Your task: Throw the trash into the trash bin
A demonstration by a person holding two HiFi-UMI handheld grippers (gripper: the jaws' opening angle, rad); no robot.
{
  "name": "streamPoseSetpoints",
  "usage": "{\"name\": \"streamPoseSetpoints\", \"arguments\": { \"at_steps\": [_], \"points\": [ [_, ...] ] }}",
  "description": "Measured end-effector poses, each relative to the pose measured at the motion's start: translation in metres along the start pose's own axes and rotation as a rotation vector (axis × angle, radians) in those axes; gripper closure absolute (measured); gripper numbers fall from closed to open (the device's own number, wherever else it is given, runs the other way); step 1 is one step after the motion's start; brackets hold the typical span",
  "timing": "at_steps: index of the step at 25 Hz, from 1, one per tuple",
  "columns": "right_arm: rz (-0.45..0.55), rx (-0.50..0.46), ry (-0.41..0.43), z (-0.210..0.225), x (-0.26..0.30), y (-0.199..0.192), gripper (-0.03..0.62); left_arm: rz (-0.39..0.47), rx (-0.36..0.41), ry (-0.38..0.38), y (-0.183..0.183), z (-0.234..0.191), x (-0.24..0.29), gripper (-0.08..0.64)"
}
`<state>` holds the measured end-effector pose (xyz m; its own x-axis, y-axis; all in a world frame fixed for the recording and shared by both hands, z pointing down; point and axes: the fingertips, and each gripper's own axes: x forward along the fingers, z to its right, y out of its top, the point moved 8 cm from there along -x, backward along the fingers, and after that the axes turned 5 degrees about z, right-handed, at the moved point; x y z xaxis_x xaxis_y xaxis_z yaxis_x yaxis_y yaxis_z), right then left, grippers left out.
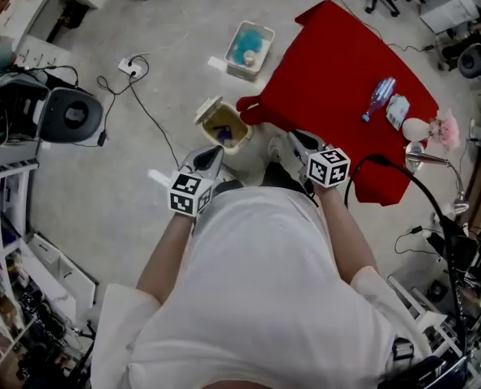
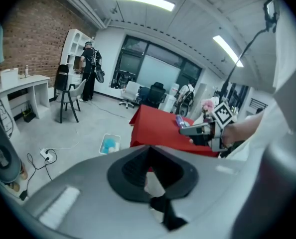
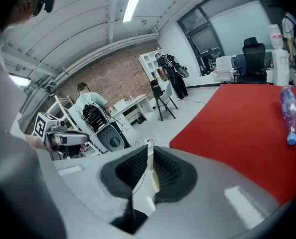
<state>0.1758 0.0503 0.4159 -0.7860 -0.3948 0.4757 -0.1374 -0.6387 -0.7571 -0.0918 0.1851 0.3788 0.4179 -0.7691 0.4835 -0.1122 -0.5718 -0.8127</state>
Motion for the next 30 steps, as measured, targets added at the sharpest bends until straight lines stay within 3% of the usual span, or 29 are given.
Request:
{"name": "streamPoseSetpoints", "arguments": {
  "at_steps": [13, 30],
  "points": [
    [0.042, 0.068, -0.172, 0.127, -0.073, 0.022, 0.515, -0.019, -0.024, -0.006, 0.021, 0.057, 0.087, 0.555],
    [0.074, 0.096, -0.338, 0.235, -0.106, 0.041, 0.482, -0.073, -0.035, 0.057, 0.03, 0.068, 0.139, 0.555]
  ]
}}
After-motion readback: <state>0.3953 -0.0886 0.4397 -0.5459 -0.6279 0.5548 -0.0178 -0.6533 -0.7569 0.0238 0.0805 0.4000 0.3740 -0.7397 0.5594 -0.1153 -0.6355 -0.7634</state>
